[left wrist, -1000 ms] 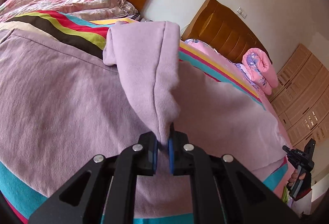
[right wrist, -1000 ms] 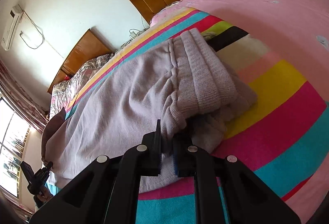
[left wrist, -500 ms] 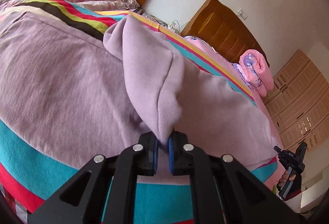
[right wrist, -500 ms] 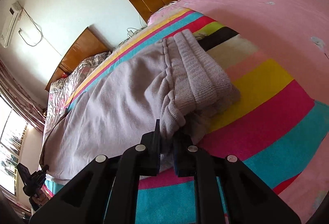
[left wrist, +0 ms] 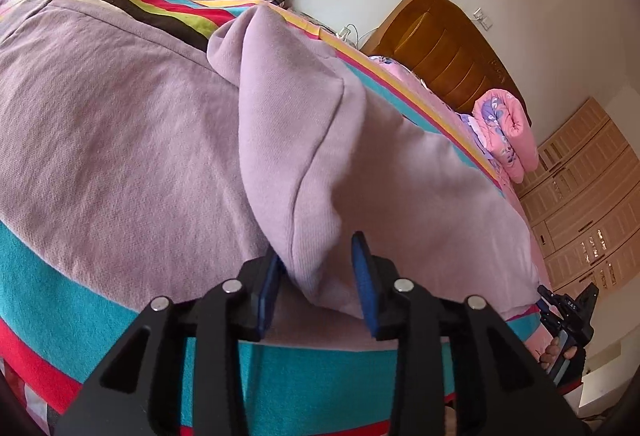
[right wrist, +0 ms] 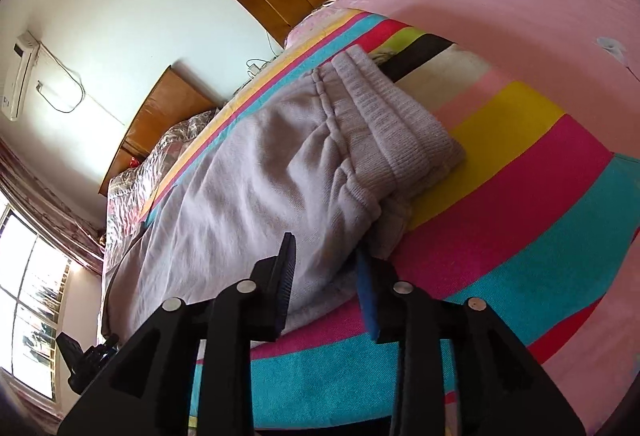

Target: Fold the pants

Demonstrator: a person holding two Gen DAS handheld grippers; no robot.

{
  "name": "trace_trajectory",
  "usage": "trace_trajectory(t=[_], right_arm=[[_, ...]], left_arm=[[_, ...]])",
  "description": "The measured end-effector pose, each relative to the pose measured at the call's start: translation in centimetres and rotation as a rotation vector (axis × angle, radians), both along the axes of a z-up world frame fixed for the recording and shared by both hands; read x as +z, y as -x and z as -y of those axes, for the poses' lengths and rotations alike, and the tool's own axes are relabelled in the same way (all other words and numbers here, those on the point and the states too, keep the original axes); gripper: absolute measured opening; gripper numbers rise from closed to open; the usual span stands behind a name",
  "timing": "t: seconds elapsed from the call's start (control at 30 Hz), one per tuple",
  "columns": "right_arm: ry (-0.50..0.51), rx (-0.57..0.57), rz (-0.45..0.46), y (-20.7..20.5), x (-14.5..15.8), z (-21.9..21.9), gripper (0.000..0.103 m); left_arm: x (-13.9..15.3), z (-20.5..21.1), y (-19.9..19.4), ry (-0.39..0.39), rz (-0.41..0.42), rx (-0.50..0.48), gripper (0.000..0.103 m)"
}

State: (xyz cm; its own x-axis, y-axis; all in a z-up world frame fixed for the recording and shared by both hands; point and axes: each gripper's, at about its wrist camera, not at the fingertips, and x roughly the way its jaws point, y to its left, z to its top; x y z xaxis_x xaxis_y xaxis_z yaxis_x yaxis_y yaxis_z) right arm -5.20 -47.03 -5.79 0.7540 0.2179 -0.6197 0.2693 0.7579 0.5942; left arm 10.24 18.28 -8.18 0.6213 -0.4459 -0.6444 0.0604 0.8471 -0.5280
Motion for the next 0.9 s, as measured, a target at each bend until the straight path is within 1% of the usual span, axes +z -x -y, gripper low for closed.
trace_trajectory(t=[0.03, 0.2, 0.3, 0.47, 0.5, 0.53, 0.57, 0.63, 0.67, 0.7, 0.8, 0.87, 0.9], right_arm=[[-0.016, 0.018, 0.002, 0.2, -0.1, -0.7, 0.037], [-0.093, 0.146, 0.030, 0.4, -0.4, -4.9, 0.037], [-0.104, 0.242, 0.035, -0.8, -0.6, -8.1, 0.037], [-0.121, 0.337, 0.011, -3.3, -1.2, -12.8, 0.037], [-0.114, 0.354, 0.012, -3.4, -1.2, -13.7, 0.037], [-0.105, 0.369, 0.013, -3.5, -1.1, -14.5, 0.038], [-0.090, 0.374, 0.013, -3.6, -1.0, -15.1, 0.038], [-0.061, 0.374, 0.013, -3.7, -0.8, -15.6, 0.034], [-0.047, 0.374, 0.008, -4.0, -0.8, -15.7, 0.022], [-0.039, 0.365, 0.008, -3.9, -0.6, -15.7, 0.016], [-0.050, 0.361, 0.048, -3.1, 1.5, -15.3, 0.013], [-0.041, 0.366, 0.071, -2.5, 2.9, -14.9, 0.013], [-0.039, 0.374, 0.068, -2.3, 3.1, -14.6, 0.013]], left_arm=[[0.1, 0.3, 0.0, 0.004, 0.001, -0.002, 0.046], [0.0, 1.6, -0.5, -0.002, -0.017, -0.013, 0.047], [-0.1, 1.5, -0.6, 0.002, -0.017, -0.009, 0.047], [-0.2, 1.5, -0.1, 0.002, -0.015, -0.004, 0.044], [-0.1, 1.6, 0.0, -0.005, -0.014, -0.002, 0.039], [-0.1, 1.6, 0.0, -0.013, -0.013, 0.002, 0.030], [-0.1, 1.6, 0.1, -0.018, -0.012, 0.002, 0.025], [-0.2, 1.6, 0.2, -0.021, -0.008, 0.000, 0.011], [-0.2, 1.6, 0.3, -0.028, -0.002, 0.002, 0.008], [0.0, 1.6, 0.5, -0.032, 0.010, 0.004, 0.007], [2.1, 1.4, 1.6, -0.026, 0.063, 0.006, 0.006], [3.5, 1.2, 2.1, -0.045, 0.084, -0.010, 0.006], [3.8, 1.2, 2.3, -0.061, 0.082, -0.021, 0.006]])
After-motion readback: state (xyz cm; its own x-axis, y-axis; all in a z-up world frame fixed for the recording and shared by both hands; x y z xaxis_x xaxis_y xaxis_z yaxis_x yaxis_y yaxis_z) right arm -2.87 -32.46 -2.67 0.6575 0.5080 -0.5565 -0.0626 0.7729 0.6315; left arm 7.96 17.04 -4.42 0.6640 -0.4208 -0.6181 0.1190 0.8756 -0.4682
